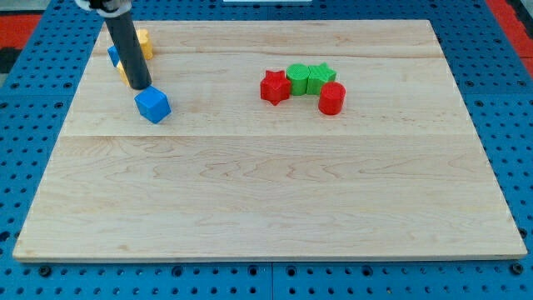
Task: Slide the blue cube towards group of blocks
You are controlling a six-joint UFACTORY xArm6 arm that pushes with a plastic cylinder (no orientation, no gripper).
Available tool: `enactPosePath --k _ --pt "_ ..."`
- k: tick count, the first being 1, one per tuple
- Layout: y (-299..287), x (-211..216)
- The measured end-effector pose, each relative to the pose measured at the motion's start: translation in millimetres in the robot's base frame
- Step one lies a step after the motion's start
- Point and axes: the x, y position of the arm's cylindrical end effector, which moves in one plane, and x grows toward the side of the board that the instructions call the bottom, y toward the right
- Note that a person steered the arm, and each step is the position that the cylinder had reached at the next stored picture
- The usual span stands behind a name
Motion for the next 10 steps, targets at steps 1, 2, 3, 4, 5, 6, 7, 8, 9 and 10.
enactPosePath --k 1,2,3,4,5,6,7,8,9,10 --pt "-3.7 -9.0" --pt "-3.0 -8.7" --pt "-3.2 -8.6" --pt "-14.3 -0.3" --pt "-15.3 47.4" --pt "-14.9 51.0" --pt "-2.8 61.7" --pt "55.4 65.1" --pt "107.2 64.8" --pt "152.4 56.6"
